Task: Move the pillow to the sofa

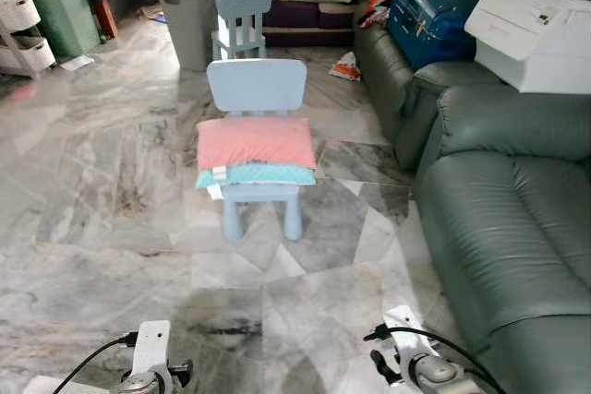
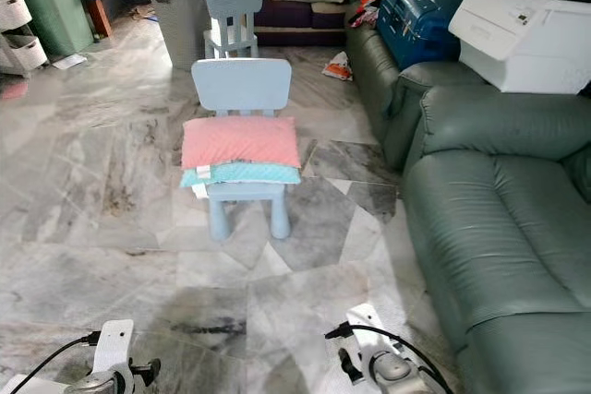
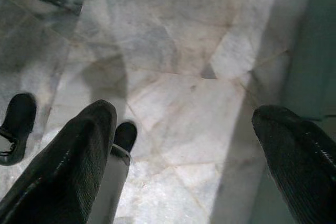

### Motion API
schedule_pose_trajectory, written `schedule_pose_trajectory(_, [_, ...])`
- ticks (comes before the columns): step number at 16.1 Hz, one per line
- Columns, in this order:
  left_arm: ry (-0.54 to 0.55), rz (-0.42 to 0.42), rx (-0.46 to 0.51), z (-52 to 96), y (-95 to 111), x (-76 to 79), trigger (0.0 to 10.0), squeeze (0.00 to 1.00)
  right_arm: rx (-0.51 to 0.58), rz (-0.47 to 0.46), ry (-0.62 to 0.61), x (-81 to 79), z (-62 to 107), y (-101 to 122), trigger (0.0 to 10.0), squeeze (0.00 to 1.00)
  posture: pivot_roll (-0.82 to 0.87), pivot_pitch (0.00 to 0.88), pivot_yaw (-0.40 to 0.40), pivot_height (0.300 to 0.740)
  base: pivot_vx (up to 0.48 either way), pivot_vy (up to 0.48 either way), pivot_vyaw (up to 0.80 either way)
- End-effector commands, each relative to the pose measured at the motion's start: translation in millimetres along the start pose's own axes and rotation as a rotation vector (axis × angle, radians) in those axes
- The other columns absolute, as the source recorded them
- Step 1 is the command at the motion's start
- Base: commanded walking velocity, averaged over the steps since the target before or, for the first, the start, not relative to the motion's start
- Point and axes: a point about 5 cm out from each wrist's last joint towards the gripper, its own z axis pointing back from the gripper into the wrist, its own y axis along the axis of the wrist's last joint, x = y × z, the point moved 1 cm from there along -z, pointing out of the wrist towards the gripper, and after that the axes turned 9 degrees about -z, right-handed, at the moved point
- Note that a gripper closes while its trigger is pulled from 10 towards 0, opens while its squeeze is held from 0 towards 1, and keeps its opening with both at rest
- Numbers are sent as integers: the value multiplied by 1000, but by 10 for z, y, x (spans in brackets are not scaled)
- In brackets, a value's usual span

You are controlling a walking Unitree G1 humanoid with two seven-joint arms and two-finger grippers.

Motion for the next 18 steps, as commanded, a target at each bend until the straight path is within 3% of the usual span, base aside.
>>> schedule_pose_trajectory(1, [5,-5,2,2,4,-24,10000,0,3,-1,4,-20,-4,12,10000,0,-77,0,-1,720,0,0,0])
schedule_pose_trajectory(18, [0,-4,-14,3,-26,-21,10000,0,7,-23,-1,-11,-5,28,10000,0,-78,0,-2,720,453,0,0])
